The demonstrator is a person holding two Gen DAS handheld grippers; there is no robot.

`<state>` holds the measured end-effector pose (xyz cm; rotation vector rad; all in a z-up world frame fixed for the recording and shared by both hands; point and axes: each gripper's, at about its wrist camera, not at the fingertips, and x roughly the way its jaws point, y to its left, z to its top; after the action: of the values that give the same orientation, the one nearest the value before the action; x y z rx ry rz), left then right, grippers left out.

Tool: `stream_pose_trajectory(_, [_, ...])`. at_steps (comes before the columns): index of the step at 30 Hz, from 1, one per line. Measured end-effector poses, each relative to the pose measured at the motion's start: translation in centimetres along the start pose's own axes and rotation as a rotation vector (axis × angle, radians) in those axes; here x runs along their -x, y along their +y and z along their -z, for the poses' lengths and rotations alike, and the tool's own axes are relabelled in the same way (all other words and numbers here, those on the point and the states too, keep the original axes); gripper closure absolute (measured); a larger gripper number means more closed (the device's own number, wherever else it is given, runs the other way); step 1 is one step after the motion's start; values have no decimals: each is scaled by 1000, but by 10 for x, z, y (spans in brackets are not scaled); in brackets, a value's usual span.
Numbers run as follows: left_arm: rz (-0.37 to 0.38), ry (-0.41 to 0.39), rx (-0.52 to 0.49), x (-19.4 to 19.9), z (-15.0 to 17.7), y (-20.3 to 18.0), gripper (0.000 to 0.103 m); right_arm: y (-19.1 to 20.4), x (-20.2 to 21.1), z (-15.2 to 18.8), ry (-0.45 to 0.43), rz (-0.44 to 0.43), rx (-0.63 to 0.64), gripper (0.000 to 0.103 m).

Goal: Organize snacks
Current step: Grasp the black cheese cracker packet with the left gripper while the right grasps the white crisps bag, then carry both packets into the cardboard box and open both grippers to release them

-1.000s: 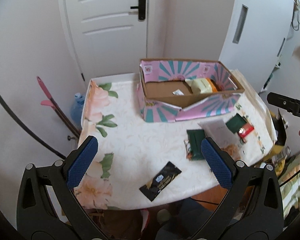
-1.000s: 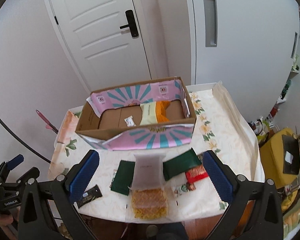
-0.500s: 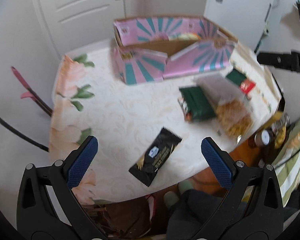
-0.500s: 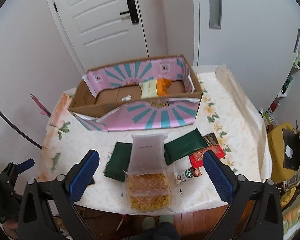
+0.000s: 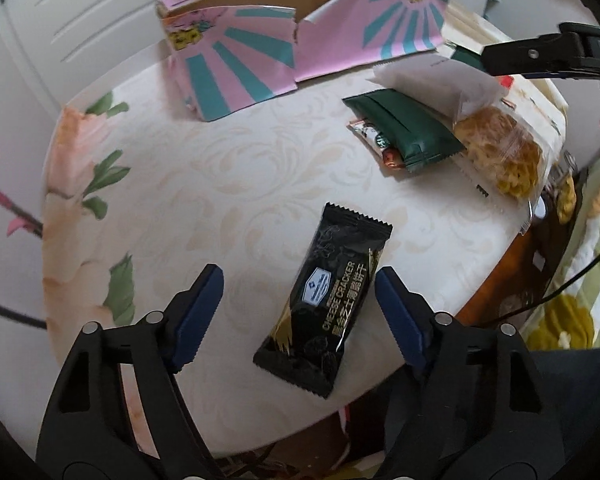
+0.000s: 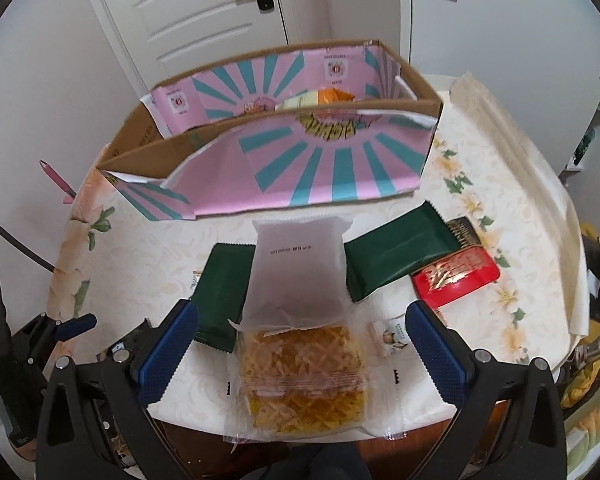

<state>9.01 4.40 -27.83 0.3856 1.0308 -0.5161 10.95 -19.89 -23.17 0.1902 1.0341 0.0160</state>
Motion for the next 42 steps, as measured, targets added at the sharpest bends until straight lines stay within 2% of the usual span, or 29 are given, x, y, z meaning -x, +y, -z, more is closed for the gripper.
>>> stream_pose_trajectory(6, [63,8,-74,-4,-2,-3,44,1,-13,-1,12,4,-17,0])
stream_pose_trajectory(8, [107,20,-83,-4,-4,-2,55,2,-14,-2,13,4,-20,0])
stream_pose_trajectory(11, [134,33,-114,-4,-6,-5,70,3,-17,-4,17,2,-21,0])
stream_pose_trajectory(17, [148,57,-108,-5,-10,-5,72,4,-24,-7,29,4,-26,0])
stream_pose_trajectory(23, [149,54,-43,-8,-15,5,73,4,-33,-13,51,16,-16,0])
stream_pose_trajectory(25, [149,52,-20,-8,-17,9,73,5,-38,-15,60,26,-2,4])
stream_pose_trajectory(30, [144,44,37,-10,-23,17,73,8,-59,-22,102,41,27,23])
stream_pose_trajectory(34, [138,35,68,-10,-27,21,73,8,-74,-24,127,45,29,30])
stream_pose_trajectory(36, [135,31,81,-11,-30,22,73,10,-80,-24,135,50,45,39])
stream_pose_trajectory(42, [128,10,108,-5,-41,22,73,17,-83,-25,129,61,77,44])
